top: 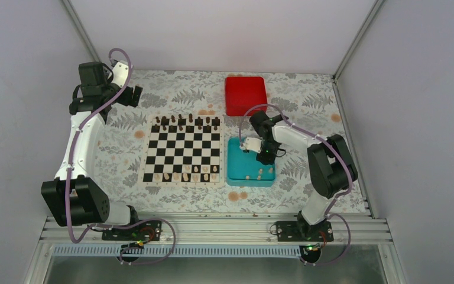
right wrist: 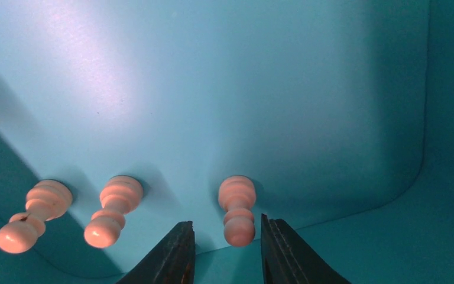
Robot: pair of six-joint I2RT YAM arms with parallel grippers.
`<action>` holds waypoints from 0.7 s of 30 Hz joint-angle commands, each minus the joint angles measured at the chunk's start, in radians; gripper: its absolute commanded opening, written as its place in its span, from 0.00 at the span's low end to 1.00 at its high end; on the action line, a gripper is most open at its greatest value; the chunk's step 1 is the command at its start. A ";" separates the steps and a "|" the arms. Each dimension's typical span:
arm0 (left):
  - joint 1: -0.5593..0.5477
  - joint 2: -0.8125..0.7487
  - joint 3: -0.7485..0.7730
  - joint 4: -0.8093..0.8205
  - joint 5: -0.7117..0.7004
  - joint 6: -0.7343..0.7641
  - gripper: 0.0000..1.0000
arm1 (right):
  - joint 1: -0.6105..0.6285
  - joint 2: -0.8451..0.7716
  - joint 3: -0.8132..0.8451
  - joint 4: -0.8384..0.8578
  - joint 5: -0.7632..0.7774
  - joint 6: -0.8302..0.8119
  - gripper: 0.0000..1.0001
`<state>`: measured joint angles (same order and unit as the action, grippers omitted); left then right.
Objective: Set up the chess pieces on the board
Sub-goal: Pick up the chess piece from the storage box.
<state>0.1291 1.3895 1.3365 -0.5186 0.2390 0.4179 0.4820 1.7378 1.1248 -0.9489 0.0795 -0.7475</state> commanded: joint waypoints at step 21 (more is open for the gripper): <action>0.006 -0.002 0.015 -0.009 0.024 0.004 1.00 | 0.077 -0.011 0.259 -0.166 -0.039 0.016 0.09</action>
<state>0.1291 1.3895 1.3365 -0.5327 0.2417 0.4179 0.4931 1.7607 1.2335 -1.0187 0.0570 -0.7502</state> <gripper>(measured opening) 0.999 0.114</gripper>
